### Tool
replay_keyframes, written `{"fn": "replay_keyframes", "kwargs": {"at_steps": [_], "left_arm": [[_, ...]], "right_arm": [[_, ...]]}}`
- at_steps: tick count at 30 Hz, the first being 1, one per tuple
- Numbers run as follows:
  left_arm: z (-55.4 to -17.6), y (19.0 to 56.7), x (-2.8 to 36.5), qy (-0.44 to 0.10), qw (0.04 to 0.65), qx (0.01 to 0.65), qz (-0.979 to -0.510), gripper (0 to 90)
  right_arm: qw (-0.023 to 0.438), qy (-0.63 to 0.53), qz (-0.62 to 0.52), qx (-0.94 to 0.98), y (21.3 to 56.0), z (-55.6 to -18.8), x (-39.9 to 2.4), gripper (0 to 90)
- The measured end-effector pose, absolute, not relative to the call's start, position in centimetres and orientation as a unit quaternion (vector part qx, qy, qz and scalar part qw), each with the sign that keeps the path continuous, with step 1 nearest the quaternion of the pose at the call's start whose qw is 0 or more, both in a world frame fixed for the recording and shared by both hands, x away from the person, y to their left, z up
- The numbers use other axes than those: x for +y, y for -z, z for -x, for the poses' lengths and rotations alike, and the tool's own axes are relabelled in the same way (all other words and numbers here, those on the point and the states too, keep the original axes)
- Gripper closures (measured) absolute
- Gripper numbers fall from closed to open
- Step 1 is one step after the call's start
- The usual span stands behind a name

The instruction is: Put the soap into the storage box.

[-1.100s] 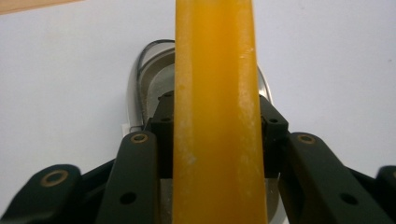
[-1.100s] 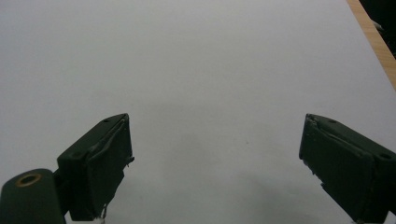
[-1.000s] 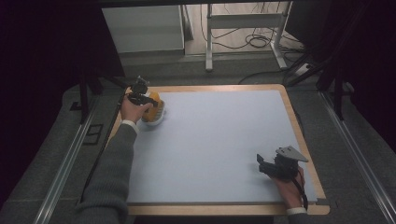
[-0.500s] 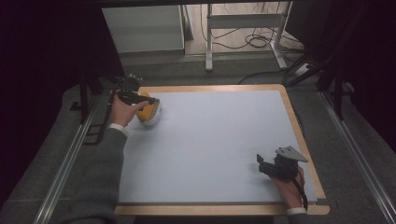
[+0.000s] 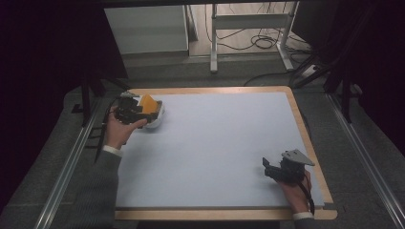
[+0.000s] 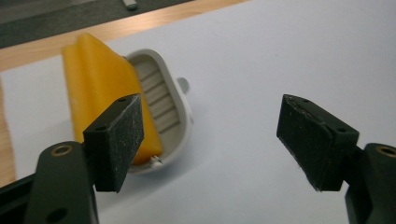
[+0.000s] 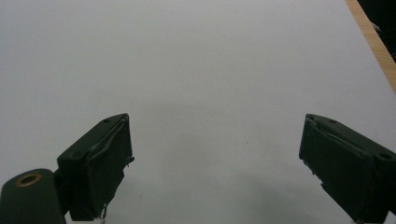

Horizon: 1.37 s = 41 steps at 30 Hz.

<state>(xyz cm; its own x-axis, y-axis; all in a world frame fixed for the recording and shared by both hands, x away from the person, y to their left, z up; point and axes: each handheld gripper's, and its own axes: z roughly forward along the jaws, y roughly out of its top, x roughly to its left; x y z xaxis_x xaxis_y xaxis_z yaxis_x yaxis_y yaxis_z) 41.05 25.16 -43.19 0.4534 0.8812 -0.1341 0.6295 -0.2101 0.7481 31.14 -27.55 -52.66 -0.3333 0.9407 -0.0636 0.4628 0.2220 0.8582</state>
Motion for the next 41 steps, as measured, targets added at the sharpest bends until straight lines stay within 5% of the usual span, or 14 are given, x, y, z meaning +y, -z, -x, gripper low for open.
{"fn": "replay_keyframes", "kwargs": {"at_steps": [19, 41], "left_arm": [[-34.1, 49.4, 23.3, -0.092, 0.376, 0.47, -0.793, 23.0], [-32.2, 51.5, 22.7, -0.107, 0.374, 0.47, -0.792, 23.3]], "right_arm": [[0.311, -0.385, -0.487, 0.72, 52.7, -31.1, -27.5, 9.6], [0.31, -0.384, -0.485, 0.722, 52.7, -31.2, -27.4, 9.6]]}}
